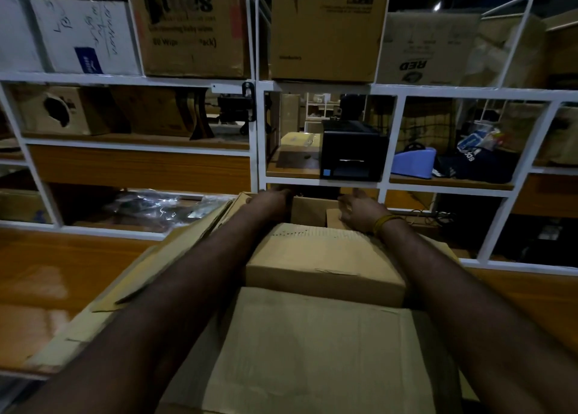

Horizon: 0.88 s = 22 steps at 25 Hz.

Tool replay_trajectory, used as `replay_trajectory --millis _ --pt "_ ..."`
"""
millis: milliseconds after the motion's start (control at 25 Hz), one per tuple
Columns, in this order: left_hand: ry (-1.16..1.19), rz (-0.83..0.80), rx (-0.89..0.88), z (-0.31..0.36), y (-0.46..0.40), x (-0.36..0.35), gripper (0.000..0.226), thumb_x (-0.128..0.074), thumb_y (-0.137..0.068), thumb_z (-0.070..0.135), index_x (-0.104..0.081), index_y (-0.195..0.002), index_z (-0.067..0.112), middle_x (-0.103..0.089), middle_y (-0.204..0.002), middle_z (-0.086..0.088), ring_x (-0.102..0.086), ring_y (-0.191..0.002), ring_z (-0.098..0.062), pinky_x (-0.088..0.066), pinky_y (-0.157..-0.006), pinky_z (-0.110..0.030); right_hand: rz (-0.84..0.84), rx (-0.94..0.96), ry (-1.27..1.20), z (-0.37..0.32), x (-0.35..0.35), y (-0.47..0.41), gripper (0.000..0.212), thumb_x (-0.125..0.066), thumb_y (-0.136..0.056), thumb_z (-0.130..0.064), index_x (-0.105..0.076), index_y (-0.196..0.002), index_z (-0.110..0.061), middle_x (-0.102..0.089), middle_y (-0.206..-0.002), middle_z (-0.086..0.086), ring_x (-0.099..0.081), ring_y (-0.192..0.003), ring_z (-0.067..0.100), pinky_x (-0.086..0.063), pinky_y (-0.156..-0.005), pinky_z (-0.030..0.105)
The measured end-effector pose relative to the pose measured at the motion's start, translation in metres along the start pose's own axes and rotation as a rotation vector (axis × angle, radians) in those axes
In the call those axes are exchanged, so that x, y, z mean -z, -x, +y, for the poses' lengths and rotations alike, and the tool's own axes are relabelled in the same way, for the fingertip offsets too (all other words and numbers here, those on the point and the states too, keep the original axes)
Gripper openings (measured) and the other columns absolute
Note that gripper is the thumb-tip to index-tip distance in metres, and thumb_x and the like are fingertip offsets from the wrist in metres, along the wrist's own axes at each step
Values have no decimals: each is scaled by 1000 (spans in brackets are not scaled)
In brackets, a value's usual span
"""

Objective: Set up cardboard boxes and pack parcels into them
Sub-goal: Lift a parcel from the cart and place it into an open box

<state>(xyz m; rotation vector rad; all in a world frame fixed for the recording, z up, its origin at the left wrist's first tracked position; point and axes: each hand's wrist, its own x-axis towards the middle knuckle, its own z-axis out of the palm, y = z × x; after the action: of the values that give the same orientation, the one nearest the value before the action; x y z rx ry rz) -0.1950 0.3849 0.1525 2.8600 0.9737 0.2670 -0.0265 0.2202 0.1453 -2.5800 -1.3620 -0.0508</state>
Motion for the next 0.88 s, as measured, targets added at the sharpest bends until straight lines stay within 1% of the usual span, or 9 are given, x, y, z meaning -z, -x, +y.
replay_trajectory --millis 80,200,280,360,480,600,720,800,880 --pt "62 7 -23 -1 4 5 51 -71 -88 25 -53 -136 26 -56 -132 -8 -56 -115 -28 -54 -92 -44 68 32 -117 -1 3 10 50 -60 -94 -36 -48 -142 -28 -47 -145 8 -50 -126 29 -44 -103 49" --pt "138 103 -74 2 17 19 31 -66 -93 25 -64 -124 19 -63 -125 -9 -59 -105 -20 -50 -83 -32 190 84 -344 -6 15 29 35 -62 -95 -33 -62 -128 -24 -67 -119 6 -61 -104 18 -54 -91 42" --pt "221 75 -81 8 31 32 25 -61 -97 30 -67 -117 16 -68 -115 -8 -59 -93 -14 -46 -75 -28 126 139 -342 -10 27 46 27 -63 -93 -42 -70 -112 -23 -70 -107 1 -62 -95 13 -56 -86 38" --pt "296 -72 -93 16 50 45 29 -61 -97 37 -65 -117 17 -66 -110 -5 -59 -90 -11 -46 -71 -27 -41 172 -317 -16 40 65 29 -66 -88 -51 -73 -100 -25 -68 -98 -7 -60 -90 9 -55 -80 34" --pt "241 -239 -137 28 79 64 39 -68 -91 39 -60 -122 18 -59 -114 -2 -56 -97 -12 -46 -74 -25 -147 189 -282 -22 58 88 36 -71 -83 -54 -71 -103 -24 -66 -101 -6 -59 -91 10 -53 -79 33" --pt "227 -60 -144 42 105 84 45 -77 -83 40 -56 -119 24 -58 -118 -2 -56 -100 -15 -49 -73 -27 55 243 -236 -30 78 109 46 -74 -82 -48 -67 -119 -21 -66 -112 -1 -59 -99 15 -53 -81 35" --pt "45 208 -182 60 140 107 55 -79 -80 40 -53 -124 21 -60 -117 -1 -56 -101 -17 -49 -77 -34 320 314 -131 -42 101 135 42 -75 -82 -46 -65 -117 -26 -66 -113 -3 -59 -101 17 -53 -82 41" --pt "7 274 -197 66 164 118 54 -78 -81 38 -54 -126 20 -61 -117 -1 -57 -105 -19 -48 -78 -34 347 334 -113 -48 114 153 39 -75 -81 -47 -65 -114 -30 -66 -111 -4 -60 -101 17 -54 -83 45" --pt "22 230 -205 70 189 125 38 -74 -85 41 -58 -115 23 -63 -109 3 -60 -103 -18 -47 -74 -30 262 345 -110 -52 124 171 34 -71 -83 -50 -66 -111 -31 -66 -106 -4 -60 -98 17 -54 -83 46"
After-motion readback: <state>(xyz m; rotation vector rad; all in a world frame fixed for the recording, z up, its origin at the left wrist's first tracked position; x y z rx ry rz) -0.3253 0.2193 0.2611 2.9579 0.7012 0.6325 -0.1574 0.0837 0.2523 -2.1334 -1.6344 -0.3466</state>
